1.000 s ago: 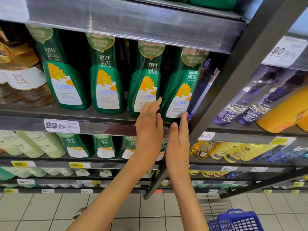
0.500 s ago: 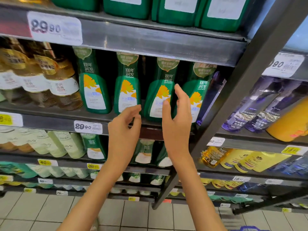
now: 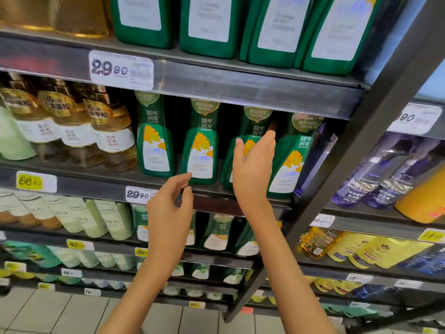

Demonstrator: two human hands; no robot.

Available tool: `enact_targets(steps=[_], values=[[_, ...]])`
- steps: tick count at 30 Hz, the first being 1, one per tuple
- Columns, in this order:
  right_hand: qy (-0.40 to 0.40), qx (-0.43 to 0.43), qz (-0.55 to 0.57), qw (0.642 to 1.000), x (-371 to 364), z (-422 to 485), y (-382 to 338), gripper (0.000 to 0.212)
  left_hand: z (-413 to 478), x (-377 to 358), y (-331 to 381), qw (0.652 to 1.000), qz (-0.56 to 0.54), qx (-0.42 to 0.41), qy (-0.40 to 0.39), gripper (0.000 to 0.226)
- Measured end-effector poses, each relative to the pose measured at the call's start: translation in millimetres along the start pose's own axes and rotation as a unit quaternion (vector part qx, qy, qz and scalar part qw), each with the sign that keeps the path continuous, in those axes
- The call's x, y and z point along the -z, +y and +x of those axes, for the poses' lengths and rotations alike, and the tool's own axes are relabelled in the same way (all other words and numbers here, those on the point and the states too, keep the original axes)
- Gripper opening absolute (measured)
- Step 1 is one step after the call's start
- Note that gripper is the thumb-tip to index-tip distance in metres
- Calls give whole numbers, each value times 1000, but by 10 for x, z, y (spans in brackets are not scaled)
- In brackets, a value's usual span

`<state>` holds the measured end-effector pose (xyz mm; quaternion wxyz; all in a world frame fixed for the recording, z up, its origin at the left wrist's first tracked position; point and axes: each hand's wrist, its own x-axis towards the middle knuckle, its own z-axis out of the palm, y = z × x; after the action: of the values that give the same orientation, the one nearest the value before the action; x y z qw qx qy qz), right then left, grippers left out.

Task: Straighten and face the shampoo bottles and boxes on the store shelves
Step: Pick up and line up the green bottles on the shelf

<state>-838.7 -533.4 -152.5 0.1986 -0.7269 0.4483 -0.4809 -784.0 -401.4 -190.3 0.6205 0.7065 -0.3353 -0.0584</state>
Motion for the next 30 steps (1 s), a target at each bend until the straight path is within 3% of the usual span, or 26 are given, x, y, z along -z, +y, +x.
enact_targets(steps=[7, 11, 15, 20, 24, 27, 30], values=[[70, -17, -56, 996, -124, -68, -28, 73, -62, 103, -94, 1000, 14, 5, 7, 27], [98, 13, -4, 995, -131, -157, 30, 73, -84, 112, -96, 1000, 9, 8, 4, 28], [24, -9, 130, 991, -90, -224, 142, 70, -111, 98, -94, 1000, 6, 16, -11, 28], [-38, -15, 151, 988, 104, -279, 104, 74, -185, 84, -80, 999, 6, 19, -45, 30], [-51, -69, 192, 978, 372, -560, 101, 74, -334, 100, -108, 994, -25, 61, -92, 34], [-106, -132, 245, 955, 569, -777, 186, 53, -453, 48, -107, 971, -74, 145, -175, 51], [-172, -187, 274, 928, 636, -931, 275, 21, -600, 6, -113, 936, -129, 219, -244, 34]])
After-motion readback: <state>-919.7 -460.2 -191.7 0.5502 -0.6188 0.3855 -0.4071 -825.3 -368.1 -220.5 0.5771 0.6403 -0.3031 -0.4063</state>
